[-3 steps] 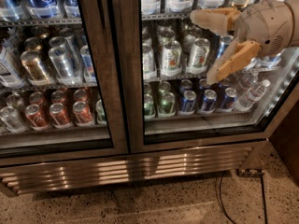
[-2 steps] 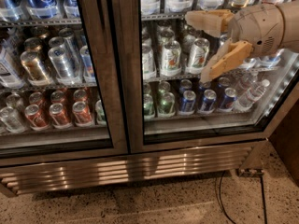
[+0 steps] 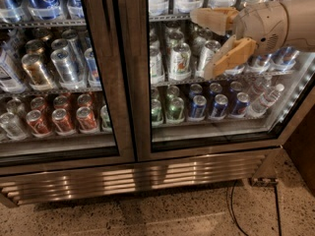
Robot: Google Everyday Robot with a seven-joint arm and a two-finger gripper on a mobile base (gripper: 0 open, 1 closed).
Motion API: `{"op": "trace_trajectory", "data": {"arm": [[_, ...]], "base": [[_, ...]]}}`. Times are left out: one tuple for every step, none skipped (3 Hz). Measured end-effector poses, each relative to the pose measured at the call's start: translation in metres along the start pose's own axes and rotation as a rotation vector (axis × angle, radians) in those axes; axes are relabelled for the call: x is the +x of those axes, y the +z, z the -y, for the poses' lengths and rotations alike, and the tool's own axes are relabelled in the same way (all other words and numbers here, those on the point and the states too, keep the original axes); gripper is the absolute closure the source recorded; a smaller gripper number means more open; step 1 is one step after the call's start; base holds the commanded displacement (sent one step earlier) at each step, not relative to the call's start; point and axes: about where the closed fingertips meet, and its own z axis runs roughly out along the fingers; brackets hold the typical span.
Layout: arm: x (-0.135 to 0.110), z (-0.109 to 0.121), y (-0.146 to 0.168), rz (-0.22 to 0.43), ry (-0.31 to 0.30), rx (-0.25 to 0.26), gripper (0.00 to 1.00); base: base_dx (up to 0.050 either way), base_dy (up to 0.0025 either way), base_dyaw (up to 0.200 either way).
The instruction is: Open right fridge door
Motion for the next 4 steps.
{"op": "trace_trajectory", "data": {"arm": [[-0.001, 0.011, 0.011, 0.000, -0.009, 0.004, 0.00], [-0.009, 0.022, 0.032, 0.004, -0.034, -0.006, 0.00], [-0.009, 0.022, 0.034, 0.004, -0.035, -0.010, 0.00], [-0.014, 0.024, 0.054, 0.017, -0.046, -0.060, 0.00]], "base": [[0.000, 0.00000, 0.000], [0.000, 0.00000, 0.000], [0.000, 0.00000, 0.000], [0.000, 0.00000, 0.000]]}}
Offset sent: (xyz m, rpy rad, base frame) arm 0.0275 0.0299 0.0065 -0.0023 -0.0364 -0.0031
